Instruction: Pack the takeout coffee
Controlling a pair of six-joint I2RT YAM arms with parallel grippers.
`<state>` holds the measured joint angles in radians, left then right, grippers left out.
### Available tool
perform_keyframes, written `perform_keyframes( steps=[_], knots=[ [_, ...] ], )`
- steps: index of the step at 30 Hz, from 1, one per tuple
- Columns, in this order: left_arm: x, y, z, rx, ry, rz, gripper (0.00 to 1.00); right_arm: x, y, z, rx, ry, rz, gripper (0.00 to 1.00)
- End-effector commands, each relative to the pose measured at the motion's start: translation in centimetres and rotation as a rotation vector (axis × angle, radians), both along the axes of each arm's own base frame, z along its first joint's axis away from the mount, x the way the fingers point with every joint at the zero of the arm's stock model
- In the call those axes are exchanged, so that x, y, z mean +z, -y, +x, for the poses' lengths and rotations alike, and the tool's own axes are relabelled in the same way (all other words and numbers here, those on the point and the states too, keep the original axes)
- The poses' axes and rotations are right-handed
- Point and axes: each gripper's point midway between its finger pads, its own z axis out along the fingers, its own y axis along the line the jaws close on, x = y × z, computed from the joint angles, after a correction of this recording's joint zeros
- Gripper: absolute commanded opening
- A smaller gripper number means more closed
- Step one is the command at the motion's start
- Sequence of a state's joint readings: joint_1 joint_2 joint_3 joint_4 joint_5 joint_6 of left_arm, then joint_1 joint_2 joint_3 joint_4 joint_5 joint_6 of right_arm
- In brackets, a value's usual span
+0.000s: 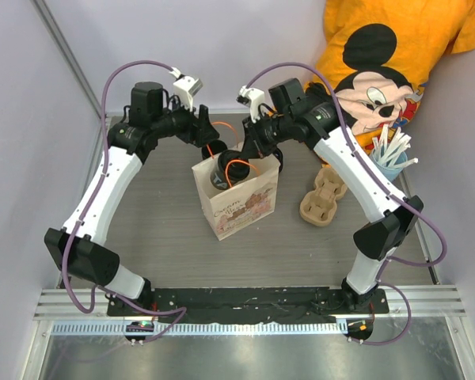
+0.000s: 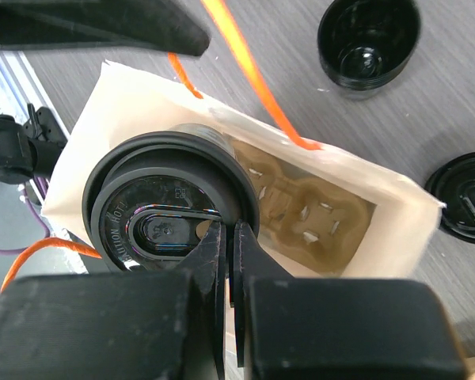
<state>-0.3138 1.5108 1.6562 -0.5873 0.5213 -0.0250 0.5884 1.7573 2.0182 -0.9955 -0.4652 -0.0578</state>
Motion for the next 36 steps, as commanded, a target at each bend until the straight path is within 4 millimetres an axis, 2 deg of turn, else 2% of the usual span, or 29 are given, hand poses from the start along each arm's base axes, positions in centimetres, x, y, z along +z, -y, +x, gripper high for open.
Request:
perform_keyframes(
  steps=[1, 4, 5, 6, 7, 9, 12, 17, 22, 23, 26, 36],
  knots=[
    [0.9, 0.5, 0.1, -0.029, 0.027, -0.031, 0.62, -0.4, -0.6, 0.5, 0.008, 0.028, -0.006, 0.01],
    [0.7, 0.6, 0.2, -0.03, 0.019, -0.033, 0.52, -1.4, -1.0, -0.2, 0.052, 0.026, -0.019, 0.01],
    [0.7, 0.7, 0.2, -0.029, 0.016, -0.035, 0.47, -1.2, -1.1, -0.1, 0.059, 0.051, -0.013, 0.01],
    [0.5, 0.7, 0.3, -0.028, 0.011, -0.034, 0.47, -1.4, -1.1, -0.1, 0.063, 0.066, -0.017, 0.01],
    [0.5, 0.7, 0.3, -0.028, 0.01, -0.035, 0.47, -2.6, -0.9, -0.1, 0.058, 0.059, -0.036, 0.01],
    [0.4, 0.7, 0.3, -0.028, 0.003, -0.04, 0.43, -2.9, -0.9, 0.4, 0.047, 0.08, -0.038, 0.01],
    [0.2, 0.8, 0.5, -0.028, -0.006, -0.045, 0.35, -4.0, -1.0, 0.7, 0.04, 0.057, -0.058, 0.01],
    [-0.4, 0.9, 0.7, -0.004, -0.047, -0.059, 0.2, -4.1, -1.2, 0.6, 0.005, 0.032, -0.085, 0.01],
    [-0.9, 0.4, 1.1, 0.065, -0.078, -0.067, 0.09, -4.3, -1.5, -1.0, 0.056, 0.038, -0.09, 0.01],
    [-1.1, 0.3, 1.2, 0.073, -0.084, -0.064, 0.06, -3.9, -1.5, -1.1, 0.062, 0.06, -0.081, 0.01],
    [-1.5, -0.3, 1.8, 0.121, -0.081, -0.045, 0.01, -4.5, -1.4, -1.4, 0.066, 0.066, -0.091, 0.01],
    [-1.4, -0.7, 2.5, 0.166, -0.072, -0.046, 0.0, -7.2, -1.7, -2.6, 0.112, 0.063, -0.189, 0.01]
  ],
)
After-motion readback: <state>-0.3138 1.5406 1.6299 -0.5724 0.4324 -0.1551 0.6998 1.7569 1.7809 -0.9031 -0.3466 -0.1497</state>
